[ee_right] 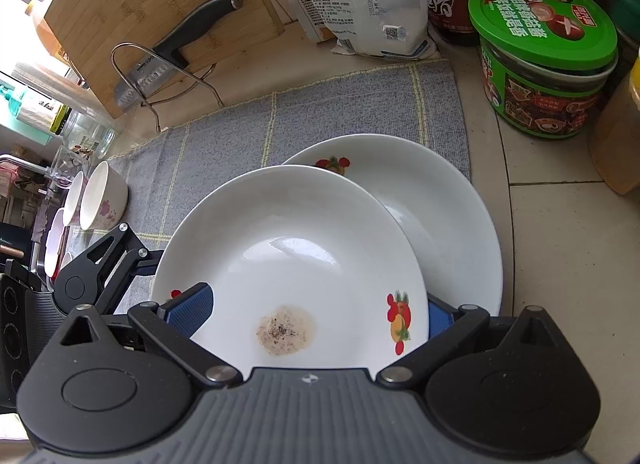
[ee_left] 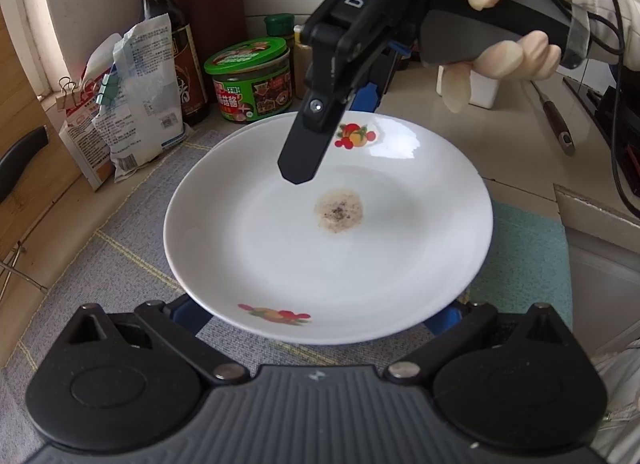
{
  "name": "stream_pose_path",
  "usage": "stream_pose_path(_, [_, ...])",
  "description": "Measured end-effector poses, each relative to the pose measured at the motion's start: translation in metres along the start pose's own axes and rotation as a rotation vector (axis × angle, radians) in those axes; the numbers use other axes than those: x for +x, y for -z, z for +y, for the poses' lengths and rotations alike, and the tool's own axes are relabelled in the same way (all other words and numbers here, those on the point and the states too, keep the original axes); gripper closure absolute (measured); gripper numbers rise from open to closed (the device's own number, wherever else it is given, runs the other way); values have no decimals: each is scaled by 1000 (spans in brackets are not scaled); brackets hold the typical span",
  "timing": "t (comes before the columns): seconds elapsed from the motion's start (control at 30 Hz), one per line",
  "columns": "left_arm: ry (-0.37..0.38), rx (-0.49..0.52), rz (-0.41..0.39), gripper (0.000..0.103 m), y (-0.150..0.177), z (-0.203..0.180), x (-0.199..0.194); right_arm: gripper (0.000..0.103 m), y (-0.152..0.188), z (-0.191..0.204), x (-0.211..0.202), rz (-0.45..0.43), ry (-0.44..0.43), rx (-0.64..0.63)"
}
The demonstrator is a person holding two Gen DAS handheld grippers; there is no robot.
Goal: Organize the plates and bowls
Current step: 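Lower the stained plate onto the plate stack with both grippers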
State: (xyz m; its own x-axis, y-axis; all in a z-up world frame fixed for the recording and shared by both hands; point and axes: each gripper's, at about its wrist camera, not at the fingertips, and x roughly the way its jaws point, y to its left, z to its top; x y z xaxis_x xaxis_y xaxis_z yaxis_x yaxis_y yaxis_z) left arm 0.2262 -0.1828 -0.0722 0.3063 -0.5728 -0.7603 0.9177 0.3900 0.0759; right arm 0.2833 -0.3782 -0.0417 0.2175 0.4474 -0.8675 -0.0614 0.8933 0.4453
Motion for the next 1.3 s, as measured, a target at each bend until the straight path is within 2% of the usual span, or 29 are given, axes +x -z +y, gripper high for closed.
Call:
stream_pose_path(0.33, [3, 35, 16, 0, -5, 4, 7, 0, 2, -4, -3, 0, 5, 20])
stream_pose_path(0.53, [11, 10, 24, 1, -9, 11, 12, 0, 1, -11, -2, 0, 19, 43])
stream_pose_path(0.87, [16, 22, 28, 1, -9, 10, 16, 0, 3, -22, -7, -6, 23, 83])
stream_pose_path(1.3, [15, -8, 14, 1, -7, 12, 15, 0, 7, -13, -19, -32, 95, 59])
